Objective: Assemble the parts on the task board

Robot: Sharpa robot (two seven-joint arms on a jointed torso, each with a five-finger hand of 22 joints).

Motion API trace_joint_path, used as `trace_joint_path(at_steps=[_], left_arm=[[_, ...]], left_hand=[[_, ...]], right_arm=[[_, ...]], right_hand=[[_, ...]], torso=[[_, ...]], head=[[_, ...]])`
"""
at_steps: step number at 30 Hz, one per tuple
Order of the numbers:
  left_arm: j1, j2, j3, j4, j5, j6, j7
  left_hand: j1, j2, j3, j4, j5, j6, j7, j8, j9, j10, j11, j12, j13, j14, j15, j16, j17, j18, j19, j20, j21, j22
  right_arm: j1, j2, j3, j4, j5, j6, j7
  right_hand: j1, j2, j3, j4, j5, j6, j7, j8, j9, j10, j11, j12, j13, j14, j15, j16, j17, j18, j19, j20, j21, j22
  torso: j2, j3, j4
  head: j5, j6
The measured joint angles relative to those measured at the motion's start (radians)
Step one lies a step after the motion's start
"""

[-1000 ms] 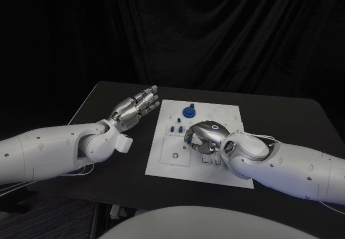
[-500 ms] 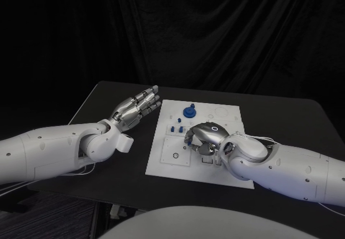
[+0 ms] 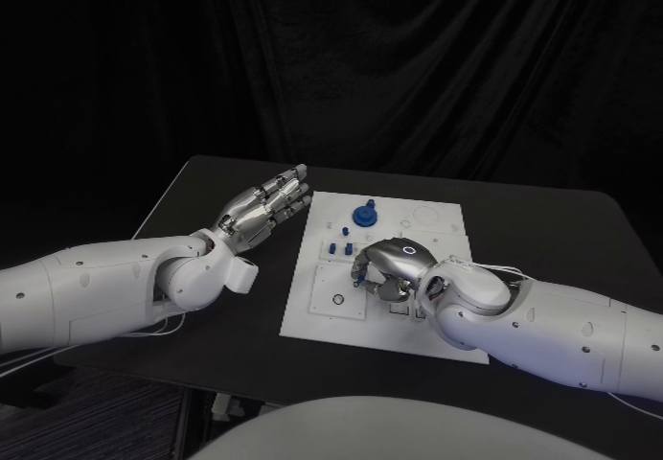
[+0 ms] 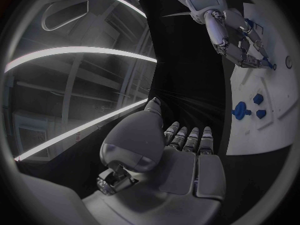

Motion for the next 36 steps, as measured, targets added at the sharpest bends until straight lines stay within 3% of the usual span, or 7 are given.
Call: trace_joint_path(at_steps=[36], left_arm=[[-0.001, 0.009, 0.0, -0.01, 0.0, 0.01, 0.0]], left_hand=[[0.004, 0.004, 0.005, -0.006, 0.01, 0.0, 0.0, 0.0, 0.0, 0.0, 0.0, 0.0, 0.001, 0.0, 0.0, 0.0, 0.001, 0.0, 0.0, 0.0, 0.0, 0.0]], right_arm=[[-0.003, 0.021, 0.002, -0.016, -0.002, 0.016, 0.0]], right_hand=[[-0.001, -0.001, 0.0, 0.0, -0.004, 0.0, 0.0, -0.005, 0.003, 0.002, -0.002, -0.006, -0.004, 0.0, 0.0, -0.008, -0.017, 0.0, 0.0, 0.0, -0.01, 0.0]], torso=[[-0.001, -0.0002, 0.001]], head=[[0.002, 0.0]])
